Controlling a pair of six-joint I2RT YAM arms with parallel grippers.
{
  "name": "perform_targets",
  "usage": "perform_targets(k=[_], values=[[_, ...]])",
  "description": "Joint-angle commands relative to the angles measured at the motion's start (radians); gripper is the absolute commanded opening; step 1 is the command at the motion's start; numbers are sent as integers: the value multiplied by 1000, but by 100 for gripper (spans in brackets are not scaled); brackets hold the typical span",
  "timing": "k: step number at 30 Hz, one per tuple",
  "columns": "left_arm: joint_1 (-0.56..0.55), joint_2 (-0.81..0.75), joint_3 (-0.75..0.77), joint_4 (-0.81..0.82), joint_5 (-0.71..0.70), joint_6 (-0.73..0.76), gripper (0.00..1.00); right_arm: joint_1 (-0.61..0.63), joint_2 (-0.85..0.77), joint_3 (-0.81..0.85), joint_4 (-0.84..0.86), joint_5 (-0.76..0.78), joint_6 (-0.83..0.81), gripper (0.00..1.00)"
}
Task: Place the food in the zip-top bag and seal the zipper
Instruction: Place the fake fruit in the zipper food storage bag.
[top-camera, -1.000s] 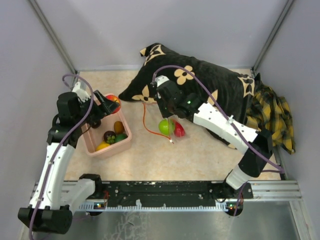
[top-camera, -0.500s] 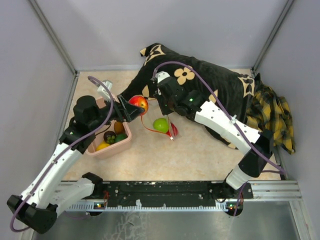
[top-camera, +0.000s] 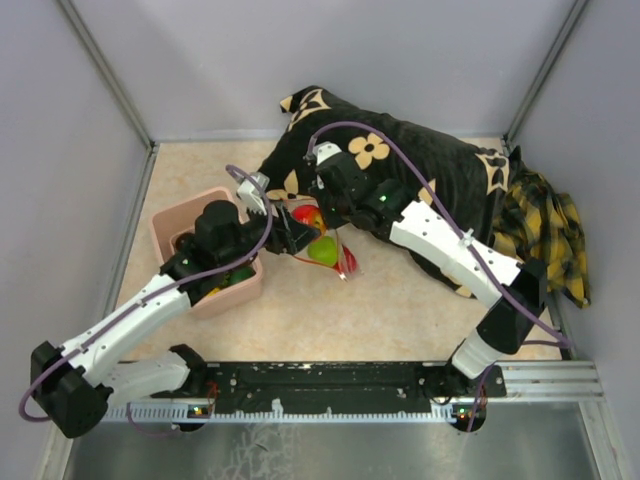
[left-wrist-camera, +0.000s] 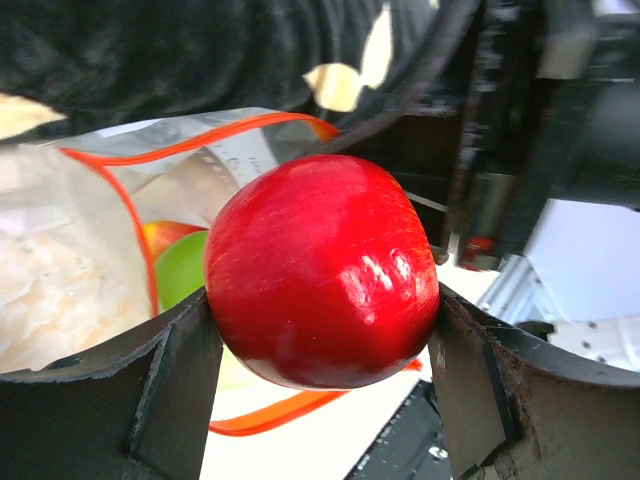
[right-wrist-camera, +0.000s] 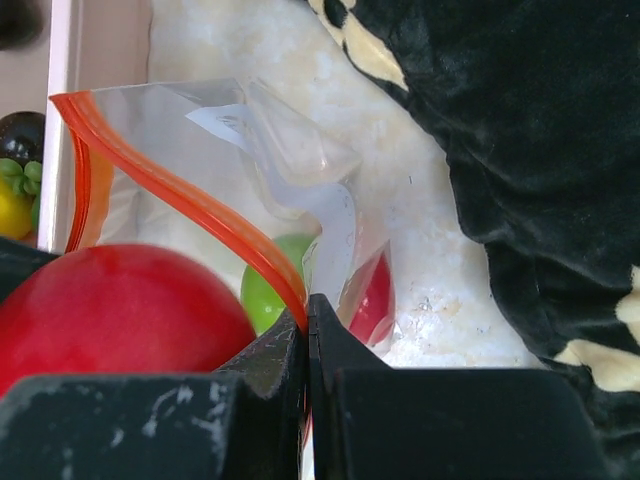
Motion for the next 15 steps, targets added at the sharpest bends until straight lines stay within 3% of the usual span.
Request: perform_targets(k=[1,8,15], values=[[-26,46,5,-9,-195,44,64,-3,-19,31,29,-22,10,0],[-37,130,60,-138,-294,32,68,-3,-25,17,44,-46,12,0],[-54,162,143,-207,-328,30,81,-3,-30,10,49,-45,12,0]])
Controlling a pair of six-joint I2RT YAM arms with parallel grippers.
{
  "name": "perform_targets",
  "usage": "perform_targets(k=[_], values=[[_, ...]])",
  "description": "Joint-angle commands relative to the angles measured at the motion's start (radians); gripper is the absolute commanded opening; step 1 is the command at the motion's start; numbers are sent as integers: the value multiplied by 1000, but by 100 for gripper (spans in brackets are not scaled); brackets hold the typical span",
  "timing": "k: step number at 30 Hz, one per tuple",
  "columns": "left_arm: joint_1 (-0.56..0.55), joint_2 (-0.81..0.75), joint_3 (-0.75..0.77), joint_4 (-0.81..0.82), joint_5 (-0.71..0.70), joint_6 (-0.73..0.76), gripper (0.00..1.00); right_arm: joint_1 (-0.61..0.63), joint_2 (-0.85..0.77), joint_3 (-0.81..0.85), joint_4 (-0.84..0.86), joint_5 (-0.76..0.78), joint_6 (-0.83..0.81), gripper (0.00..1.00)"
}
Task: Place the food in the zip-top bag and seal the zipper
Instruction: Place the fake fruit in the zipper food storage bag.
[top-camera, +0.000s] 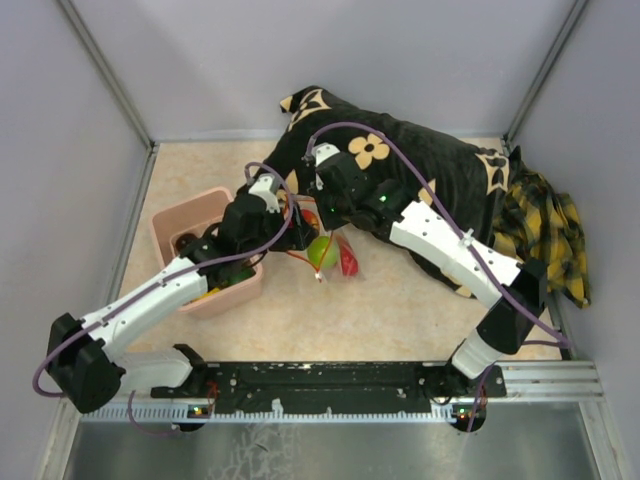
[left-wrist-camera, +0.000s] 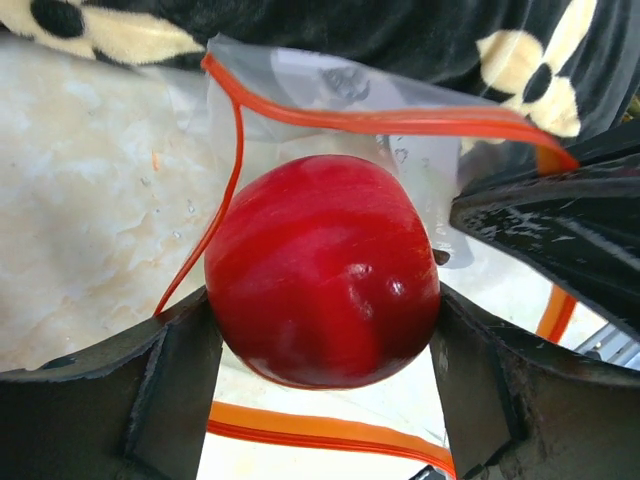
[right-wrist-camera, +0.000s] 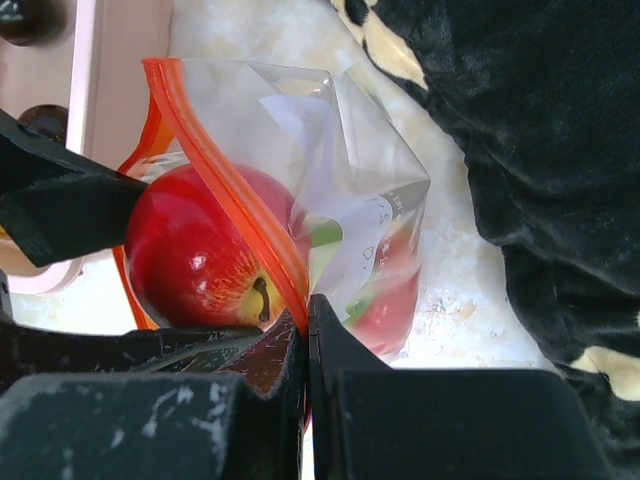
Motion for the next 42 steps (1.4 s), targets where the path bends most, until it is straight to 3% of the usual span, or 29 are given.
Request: perform_targets(k=[1,3,9,18,23,30,37,42], values=[[-10,-11,73,-35,-35,6,84,1,-31,8,44,-7,7,0],[-10,-19,85,-39,-26,1,92,1,-31,4,44,-5,7,0],[-11,-43,103,-64,-37,-8,98,0,-33,-5,50,-4,10,0],[-10,-117,228,-411,-126,-31,96,-17,-51,-26,56,-5,14,0],[-9,-107,179,-448,-136,-75,91,-19,-49,-29,69,-28,16,0],[-7,-40,107,-372,-91,-109,65,-19,-61,-42,73,-27,20,0],[-5,-2,46,-352,-147,-128,54,-20,-71,-54,77,-27,24,0],[-3,16,70,-343,-97,-121,30,-24,-70,-60,79,-19,21,0]])
